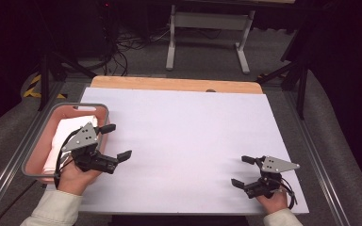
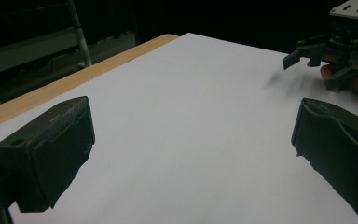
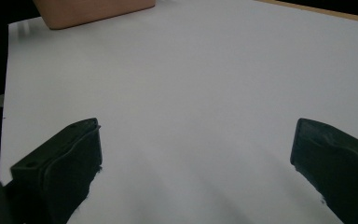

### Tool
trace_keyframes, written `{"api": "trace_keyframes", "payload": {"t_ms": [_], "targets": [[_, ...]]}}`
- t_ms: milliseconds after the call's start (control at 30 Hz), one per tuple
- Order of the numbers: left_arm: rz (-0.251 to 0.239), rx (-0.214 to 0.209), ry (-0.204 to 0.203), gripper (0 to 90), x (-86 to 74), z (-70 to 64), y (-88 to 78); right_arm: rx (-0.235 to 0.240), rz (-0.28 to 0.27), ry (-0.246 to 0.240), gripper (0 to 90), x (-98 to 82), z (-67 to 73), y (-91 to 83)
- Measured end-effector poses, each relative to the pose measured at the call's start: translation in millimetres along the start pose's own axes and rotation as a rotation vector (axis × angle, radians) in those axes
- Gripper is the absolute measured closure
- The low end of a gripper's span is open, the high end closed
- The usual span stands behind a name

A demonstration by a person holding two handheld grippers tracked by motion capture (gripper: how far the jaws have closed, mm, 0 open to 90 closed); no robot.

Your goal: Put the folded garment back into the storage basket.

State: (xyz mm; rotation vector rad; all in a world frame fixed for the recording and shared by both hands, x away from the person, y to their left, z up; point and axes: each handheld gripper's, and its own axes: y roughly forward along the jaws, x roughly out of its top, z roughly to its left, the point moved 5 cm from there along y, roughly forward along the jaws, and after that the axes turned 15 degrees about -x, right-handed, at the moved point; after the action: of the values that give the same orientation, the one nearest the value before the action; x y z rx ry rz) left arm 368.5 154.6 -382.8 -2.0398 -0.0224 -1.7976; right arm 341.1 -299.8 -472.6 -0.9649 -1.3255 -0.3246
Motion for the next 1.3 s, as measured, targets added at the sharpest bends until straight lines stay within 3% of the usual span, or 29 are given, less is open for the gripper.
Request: {"api": "trace_keyframes", "payload": {"t_ms": [133, 233, 467, 867, 933, 1300], "targets": [[-0.022, -0.025, -0.019, 0.4, -10.5, -2.1, 8.0, 0.002, 0.000, -0.001, 2.6, 0.0, 0.3, 0.0], [-0.033, -0.017, 0.006, 0.9, -10.9, -6.1, 8.9, 0.003, 0.000, -0.001, 2.6, 0.0, 0.4, 0.0], [-0.044, -0.054, -0.006, 0.9, -16.1, -14.0, 17.5, 0.004, 0.001, 0.000, 2.6, 0.0, 0.6, -0.1], [-0.052, -0.138, -0.068, 1.0, -40.5, -22.9, 48.4, 0.005, 0.001, -0.001, 2.6, 0.0, 0.7, -0.1], [-0.069, -0.153, -0.097, 1.0, -44.7, -22.7, 51.9, 0.005, 0.001, -0.001, 2.6, 0.0, 0.8, -0.1], [-0.067, -0.176, -0.143, 1.0, -71.8, -20.2, 63.9, 0.007, 0.001, -0.002, 2.6, -0.1, 1.0, -0.4]]}}
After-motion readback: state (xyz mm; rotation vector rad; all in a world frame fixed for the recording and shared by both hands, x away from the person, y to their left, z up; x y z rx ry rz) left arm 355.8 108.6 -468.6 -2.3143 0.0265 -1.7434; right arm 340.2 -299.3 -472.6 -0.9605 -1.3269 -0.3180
